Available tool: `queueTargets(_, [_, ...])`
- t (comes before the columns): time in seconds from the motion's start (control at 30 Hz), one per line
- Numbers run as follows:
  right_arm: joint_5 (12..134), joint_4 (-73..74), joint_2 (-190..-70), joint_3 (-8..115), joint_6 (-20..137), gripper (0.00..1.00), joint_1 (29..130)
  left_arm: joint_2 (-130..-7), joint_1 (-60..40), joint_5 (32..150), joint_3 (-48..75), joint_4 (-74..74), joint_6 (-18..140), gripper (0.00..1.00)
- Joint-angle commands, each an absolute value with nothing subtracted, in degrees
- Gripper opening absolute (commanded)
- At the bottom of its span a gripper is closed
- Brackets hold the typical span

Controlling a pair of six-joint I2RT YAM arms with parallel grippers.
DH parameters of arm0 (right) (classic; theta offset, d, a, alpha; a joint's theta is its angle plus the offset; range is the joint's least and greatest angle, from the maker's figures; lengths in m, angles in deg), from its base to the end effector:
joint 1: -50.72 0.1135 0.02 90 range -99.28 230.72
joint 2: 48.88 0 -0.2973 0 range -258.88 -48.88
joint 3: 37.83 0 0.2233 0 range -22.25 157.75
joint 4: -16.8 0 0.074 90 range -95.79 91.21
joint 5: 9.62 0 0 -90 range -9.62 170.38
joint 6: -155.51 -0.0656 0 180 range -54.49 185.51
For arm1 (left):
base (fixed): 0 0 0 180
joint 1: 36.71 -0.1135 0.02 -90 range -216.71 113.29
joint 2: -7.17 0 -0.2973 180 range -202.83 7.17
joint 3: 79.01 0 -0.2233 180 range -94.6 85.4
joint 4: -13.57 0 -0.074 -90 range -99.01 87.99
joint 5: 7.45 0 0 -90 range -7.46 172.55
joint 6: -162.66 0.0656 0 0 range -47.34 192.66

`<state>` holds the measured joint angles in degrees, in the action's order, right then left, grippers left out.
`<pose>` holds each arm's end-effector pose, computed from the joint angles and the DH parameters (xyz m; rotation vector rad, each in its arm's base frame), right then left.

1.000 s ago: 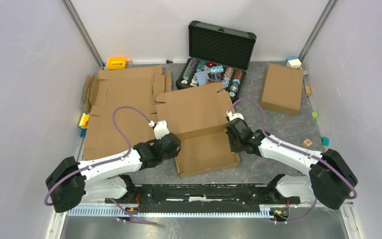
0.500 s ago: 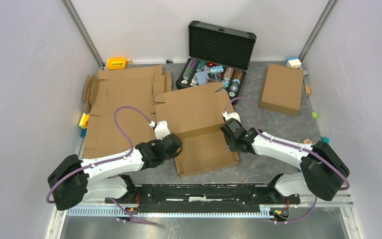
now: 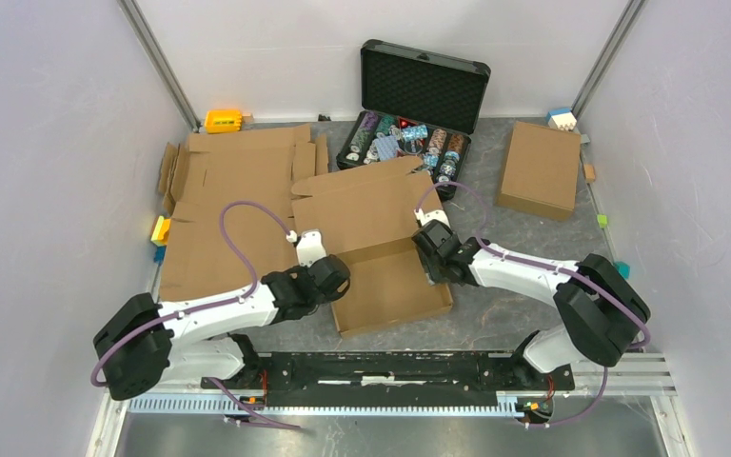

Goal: Fold the paper box

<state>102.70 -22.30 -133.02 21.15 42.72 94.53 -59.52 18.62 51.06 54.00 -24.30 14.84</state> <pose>0.1978 0.1553 0.1930 -0.3530 2.5345 -0.1008 0.1319 -0.1304 0.2016 -0.2464 2.3714 -0.2077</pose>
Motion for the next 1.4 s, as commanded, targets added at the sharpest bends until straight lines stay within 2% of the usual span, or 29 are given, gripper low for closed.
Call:
queueTargets(0.0, [102.77, -19.65, -132.65, 23.98, 44.90, 0.58, 94.44, -60.70, 18.65, 48.44, 52.17, -25.19, 17.46, 0.19])
queueTargets(0.17, [103.30, -20.17, -133.16, 25.01, 46.06, 0.51, 94.31, -60.65, 18.62, 48.10, 51.59, -25.80, 17.68, 0.16])
queueTargets(0.23, [103.70, -21.09, -134.29, 25.41, 46.02, 0.43, 94.31, -60.59, 18.66, 47.88, 51.53, -26.25, 17.47, 0.16])
queueTargets(0.27, [103.57, -22.08, -134.93, 25.68, 45.87, 0.43, 94.31, -60.42, 18.61, 47.75, 51.52, -26.40, 17.38, 0.16])
queueTargets(0.43, [97.56, -22.25, -134.06, 24.77, 44.97, 0.61, 94.31, -59.79, 18.64, 47.13, 51.78, -27.06, 16.87, 0.16])
queueTargets(0.6, [95.32, -23.57, -131.49, 23.19, 43.51, 0.60, 94.32, -59.99, 18.60, 47.13, 51.71, -27.10, 16.87, 0.16])
queueTargets(0.73, [95.62, -25.16, -130.90, 22.08, 43.39, 0.54, 94.34, -60.24, 18.64, 47.04, 51.58, -27.15, 16.76, 0.16])
queueTargets(0.87, [99.13, -27.27, -132.66, 22.04, 43.59, 0.41, 94.39, -60.45, 18.66, 46.95, 51.29, -27.46, 16.69, 0.16])
queueTargets(0.93, [101.60, -27.90, -133.20, 21.93, 43.53, 0.26, 94.40, -60.44, 18.71, 46.80, 51.21, -27.68, 16.61, 0.16])
queueTargets(1.0, [104.92, -29.24, -133.43, 22.30, 42.81, 0.01, 94.40, -60.54, 18.71, 46.45, 51.20, -27.93, 16.43, 0.16])
queueTargets(1.03, [106.41, -29.92, -133.24, 22.42, 42.44, 0.00, 94.40, -60.50, 18.75, 46.30, 51.01, -28.20, 16.41, 0.16])
queueTargets(1.13, [108.87, -30.33, -132.22, 22.32, 42.08, 0.00, 94.40, -60.92, 18.70, 46.08, 50.46, -28.60, 16.52, 0.16])
queueTargets(1.17, [109.32, -30.46, -132.02, 22.40, 42.02, 0.03, 94.40, -61.06, 18.74, 46.07, 50.36, -28.65, 16.50, 0.16])
queueTargets(1.23, [108.80, -30.24, -131.62, 22.33, 42.38, 0.18, 94.40, -61.38, 18.70, 46.16, 50.07, -28.64, 16.58, 0.16])
queueTargets(1.3, [106.77, -28.98, -130.97, 21.92, 43.04, 0.38, 94.40, -61.69, 18.84, 46.33, 49.68, -28.64, 16.75, 0.17])
queueTargets(1.37, [104.50, -27.44, -129.96, 21.37, 43.58, 0.49, 94.35, -61.67, 18.79, 46.68, 49.18, -29.03, 16.91, 0.22])
